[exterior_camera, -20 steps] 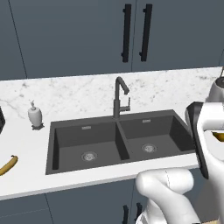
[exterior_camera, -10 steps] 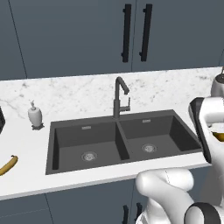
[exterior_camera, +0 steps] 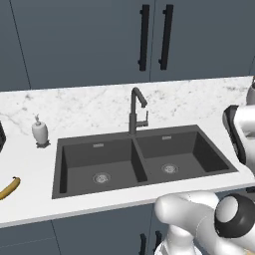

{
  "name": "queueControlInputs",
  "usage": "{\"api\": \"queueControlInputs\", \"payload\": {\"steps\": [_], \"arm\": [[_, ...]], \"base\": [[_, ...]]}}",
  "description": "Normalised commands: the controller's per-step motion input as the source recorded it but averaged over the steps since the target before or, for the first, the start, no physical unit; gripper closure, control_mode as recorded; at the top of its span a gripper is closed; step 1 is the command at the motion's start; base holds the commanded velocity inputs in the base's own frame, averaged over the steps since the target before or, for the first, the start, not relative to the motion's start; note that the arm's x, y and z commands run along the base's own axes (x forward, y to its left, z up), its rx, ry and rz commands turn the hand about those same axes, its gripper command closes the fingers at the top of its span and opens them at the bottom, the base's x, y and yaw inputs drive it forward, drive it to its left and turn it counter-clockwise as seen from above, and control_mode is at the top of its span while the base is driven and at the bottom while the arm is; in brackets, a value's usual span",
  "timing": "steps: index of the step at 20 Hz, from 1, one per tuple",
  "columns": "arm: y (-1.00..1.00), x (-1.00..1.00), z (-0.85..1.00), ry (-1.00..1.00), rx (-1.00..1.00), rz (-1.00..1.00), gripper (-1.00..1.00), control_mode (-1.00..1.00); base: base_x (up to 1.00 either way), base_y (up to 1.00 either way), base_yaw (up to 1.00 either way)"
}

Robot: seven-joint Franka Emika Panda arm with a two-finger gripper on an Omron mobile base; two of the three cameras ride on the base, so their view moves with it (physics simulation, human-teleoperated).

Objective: Put the colander in the sink, put the banana, pear in the colander, and turn on the sink faucet and pour water over the colander.

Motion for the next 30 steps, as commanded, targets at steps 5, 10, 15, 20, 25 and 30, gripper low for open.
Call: {"api": "queueControlInputs", "payload": {"steps": [5,10,15,20,25,30], "arm": [[-0.55,0.31,-0.18,0.00,0.00,0.08,-1.00,-1.00],[-0.50,0.42,-0.07,0.00,0.00,0.07,-1.00,-1.00],[-0.49,0.38,-0.05,0.06,0.00,0.07,-1.00,-1.00],[-0.35,0.18,-0.20,0.03,0.00,0.12,-1.00,-1.00],[-0.29,0.23,-0.19,0.00,0.00,0.11,-1.00,-1.00],[-0.26,0.34,-0.25,0.00,0.00,0.11,-1.00,-1.00]], "base": [[0.00,0.00,0.00],[0.00,0.00,0.00],[0.00,0.00,0.00],[0.00,0.00,0.00],[0.00,0.00,0.00],[0.00,0.00,0.00]]}}
